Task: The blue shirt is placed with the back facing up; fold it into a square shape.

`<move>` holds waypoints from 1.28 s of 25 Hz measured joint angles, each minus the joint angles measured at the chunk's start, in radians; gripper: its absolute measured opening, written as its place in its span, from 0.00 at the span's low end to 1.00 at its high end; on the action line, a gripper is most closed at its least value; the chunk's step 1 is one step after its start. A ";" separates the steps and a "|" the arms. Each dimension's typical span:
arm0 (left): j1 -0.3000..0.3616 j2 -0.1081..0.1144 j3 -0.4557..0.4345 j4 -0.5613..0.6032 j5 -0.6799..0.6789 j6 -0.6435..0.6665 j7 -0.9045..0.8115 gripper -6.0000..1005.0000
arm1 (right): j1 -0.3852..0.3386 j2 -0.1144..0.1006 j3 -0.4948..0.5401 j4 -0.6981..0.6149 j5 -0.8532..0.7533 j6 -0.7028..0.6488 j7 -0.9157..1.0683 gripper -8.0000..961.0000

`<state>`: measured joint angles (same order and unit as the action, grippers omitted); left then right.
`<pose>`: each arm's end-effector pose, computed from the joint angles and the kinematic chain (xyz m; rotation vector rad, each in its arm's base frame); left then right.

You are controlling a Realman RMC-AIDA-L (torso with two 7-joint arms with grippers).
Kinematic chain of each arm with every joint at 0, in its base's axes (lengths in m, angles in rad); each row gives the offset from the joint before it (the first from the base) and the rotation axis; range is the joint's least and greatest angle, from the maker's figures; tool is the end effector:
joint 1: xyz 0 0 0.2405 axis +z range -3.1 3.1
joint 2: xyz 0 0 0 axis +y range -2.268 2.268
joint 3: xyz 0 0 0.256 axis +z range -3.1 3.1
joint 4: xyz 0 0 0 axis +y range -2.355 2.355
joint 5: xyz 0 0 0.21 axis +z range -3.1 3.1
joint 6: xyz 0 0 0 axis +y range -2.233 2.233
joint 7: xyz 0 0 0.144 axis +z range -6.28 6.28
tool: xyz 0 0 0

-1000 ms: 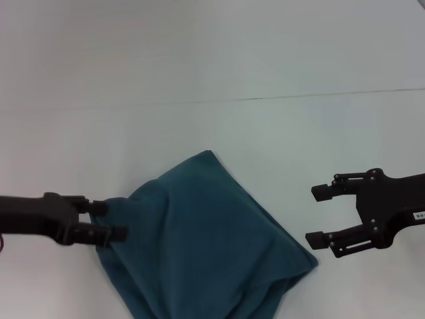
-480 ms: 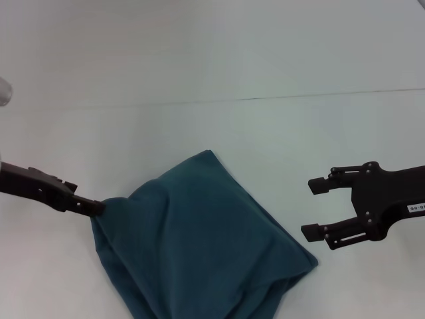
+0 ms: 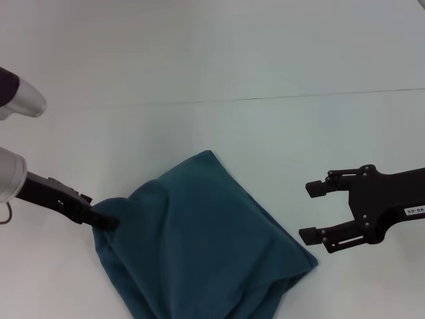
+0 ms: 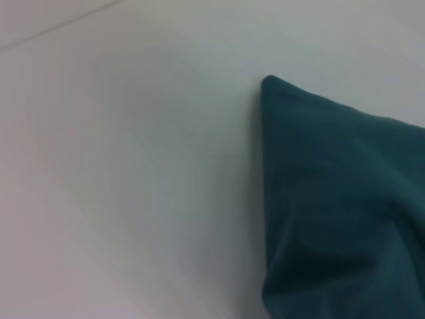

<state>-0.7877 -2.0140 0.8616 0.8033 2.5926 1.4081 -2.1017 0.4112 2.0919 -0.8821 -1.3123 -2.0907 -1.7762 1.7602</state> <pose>-0.2422 0.4019 0.0223 -2.6295 -1.0003 0.2337 0.2169 0.3114 0.0608 -2.8740 0.4678 0.3178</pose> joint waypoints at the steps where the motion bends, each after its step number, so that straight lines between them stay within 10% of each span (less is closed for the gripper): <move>1: -0.001 -0.001 0.004 -0.001 0.000 -0.002 -0.001 0.77 | 0.000 0.000 -0.001 0.001 0.000 0.000 0.000 0.96; 14: -0.034 -0.002 0.028 -0.070 0.017 -0.043 -0.005 0.76 | -0.001 0.001 -0.022 0.029 0.000 0.000 -0.002 0.96; 32: -0.092 -0.024 0.021 -0.103 0.006 -0.058 -0.001 0.15 | 0.000 -0.001 -0.034 0.049 -0.011 0.026 -0.005 0.96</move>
<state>-0.8800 -2.0381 0.8826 0.6999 2.5983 1.3500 -2.1026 0.4109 2.0908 -0.9158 -1.2632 -2.1016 -1.7497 1.7547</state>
